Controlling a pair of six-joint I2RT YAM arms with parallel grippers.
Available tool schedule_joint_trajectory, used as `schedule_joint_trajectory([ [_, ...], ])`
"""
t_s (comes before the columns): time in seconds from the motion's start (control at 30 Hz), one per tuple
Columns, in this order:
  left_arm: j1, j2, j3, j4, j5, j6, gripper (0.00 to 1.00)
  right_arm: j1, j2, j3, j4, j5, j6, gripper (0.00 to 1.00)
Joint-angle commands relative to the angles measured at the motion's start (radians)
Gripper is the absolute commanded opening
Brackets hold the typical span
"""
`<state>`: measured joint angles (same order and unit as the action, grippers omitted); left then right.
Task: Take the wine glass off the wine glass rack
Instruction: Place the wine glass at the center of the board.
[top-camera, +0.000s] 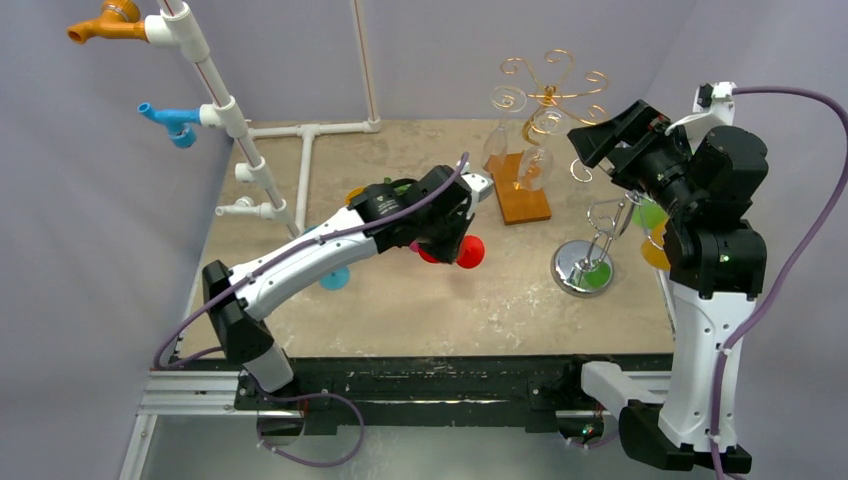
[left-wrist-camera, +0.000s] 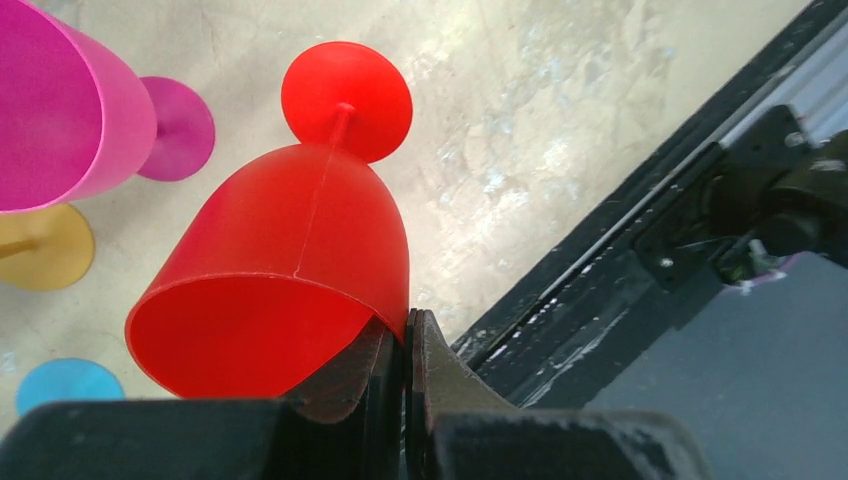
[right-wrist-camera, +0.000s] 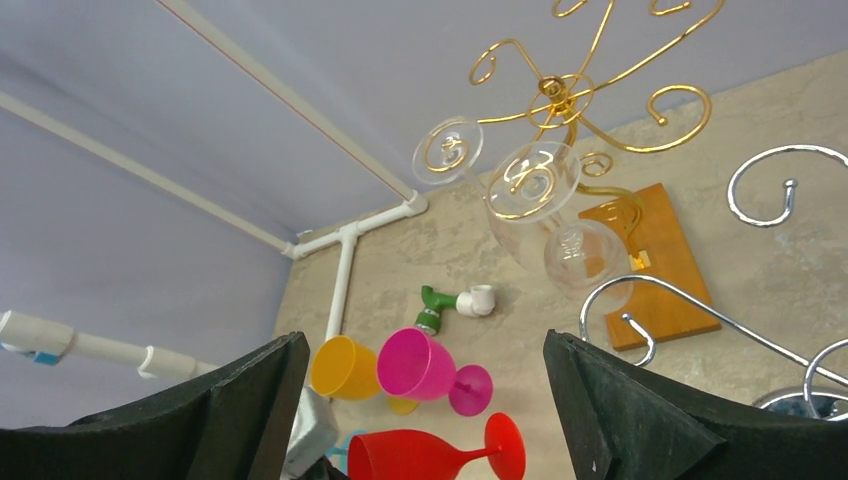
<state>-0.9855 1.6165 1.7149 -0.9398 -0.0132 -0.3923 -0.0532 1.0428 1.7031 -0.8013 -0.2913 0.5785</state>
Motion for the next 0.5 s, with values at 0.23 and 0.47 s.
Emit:
schedule_joint_trajectory([
  [0.23,-0.012,0.214,0.175,-0.112,-0.126,0.118,0.0,-0.002,-0.03,0.024,0.043,0.107,-0.029,0.99],
  [0.47,-0.012,0.307,0.229,-0.122,-0.123,0.131,0.0,-0.002,-0.042,-0.009,0.057,0.107,-0.032,0.99],
])
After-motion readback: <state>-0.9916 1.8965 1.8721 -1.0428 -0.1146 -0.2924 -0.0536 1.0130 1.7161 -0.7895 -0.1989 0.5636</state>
